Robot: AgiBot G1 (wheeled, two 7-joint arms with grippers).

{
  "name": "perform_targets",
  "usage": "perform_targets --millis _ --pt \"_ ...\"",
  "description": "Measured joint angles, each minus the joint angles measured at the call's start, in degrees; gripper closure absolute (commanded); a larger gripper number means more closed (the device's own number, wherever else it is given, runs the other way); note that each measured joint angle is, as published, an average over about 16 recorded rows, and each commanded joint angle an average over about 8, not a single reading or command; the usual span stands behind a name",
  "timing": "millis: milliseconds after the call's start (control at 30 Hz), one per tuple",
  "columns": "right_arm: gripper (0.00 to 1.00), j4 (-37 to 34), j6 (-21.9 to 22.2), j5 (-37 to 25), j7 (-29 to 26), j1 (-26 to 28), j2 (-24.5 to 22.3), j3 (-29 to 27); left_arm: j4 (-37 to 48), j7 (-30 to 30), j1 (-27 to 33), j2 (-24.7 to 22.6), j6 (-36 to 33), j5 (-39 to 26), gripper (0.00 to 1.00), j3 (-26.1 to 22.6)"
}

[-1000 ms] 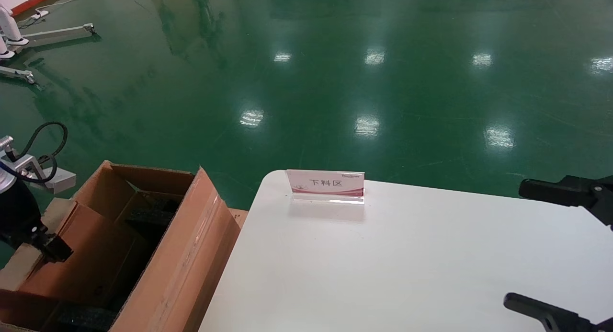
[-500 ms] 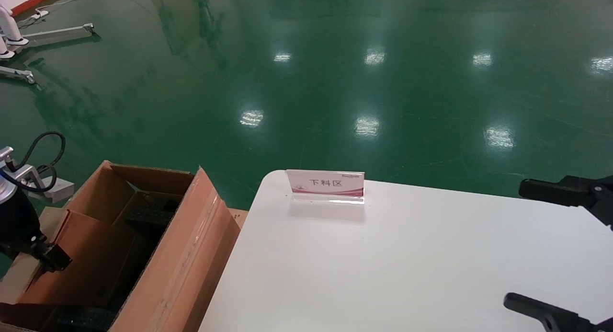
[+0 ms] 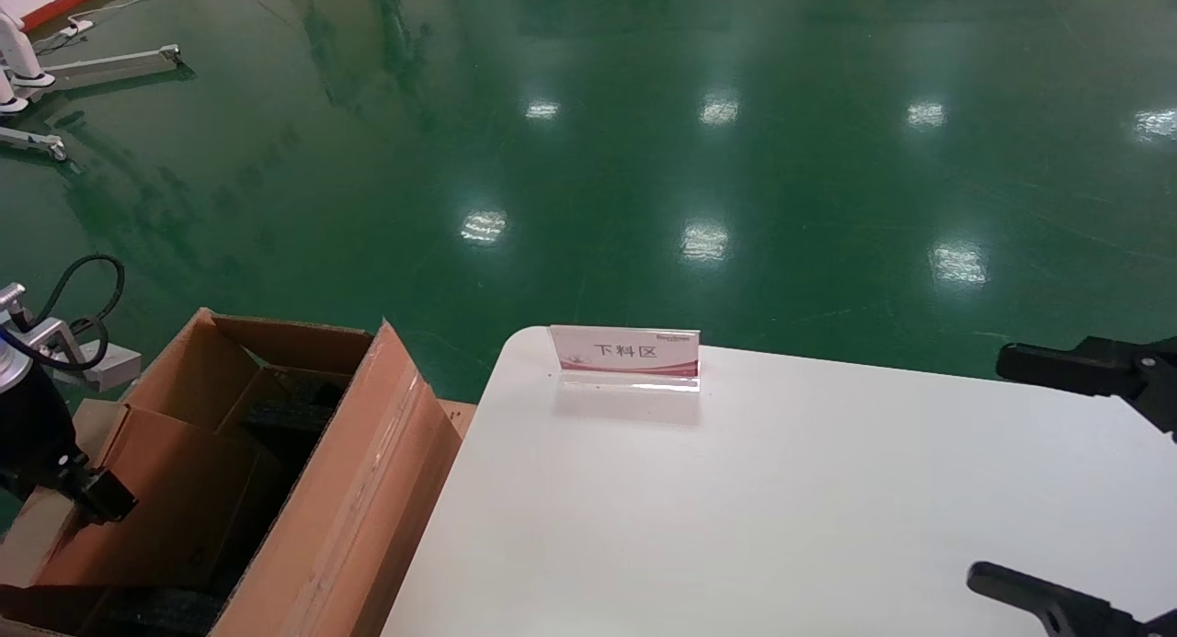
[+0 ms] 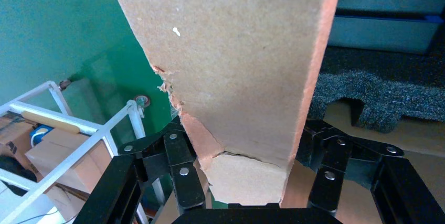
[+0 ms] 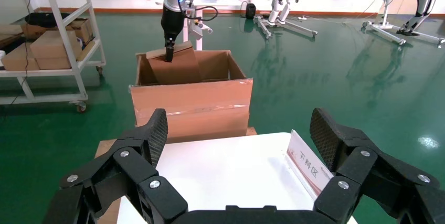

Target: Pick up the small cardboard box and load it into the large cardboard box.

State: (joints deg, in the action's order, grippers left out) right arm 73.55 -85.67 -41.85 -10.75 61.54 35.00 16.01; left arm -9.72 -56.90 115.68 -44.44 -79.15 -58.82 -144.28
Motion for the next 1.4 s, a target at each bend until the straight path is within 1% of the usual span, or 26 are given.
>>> perform_targets --millis 1067,1233,1400 --pt "0.0 0.0 0.0 0.0 0.0 0.0 0.0 0.0 0.0 0.6 0.4 -0.1 0.1 0.0 0.0 0.2" --pt "0.0 0.0 0.0 0.0 0.0 0.0 0.0 0.0 -0.1 2.8 1.7 -0.1 0.4 0.3 0.0 0.7" --pt "0.0 0.0 0.0 0.0 0.0 0.0 0.0 0.0 -0.5 7.2 4.1 0.4 0.6 1.1 0.0 1.8"
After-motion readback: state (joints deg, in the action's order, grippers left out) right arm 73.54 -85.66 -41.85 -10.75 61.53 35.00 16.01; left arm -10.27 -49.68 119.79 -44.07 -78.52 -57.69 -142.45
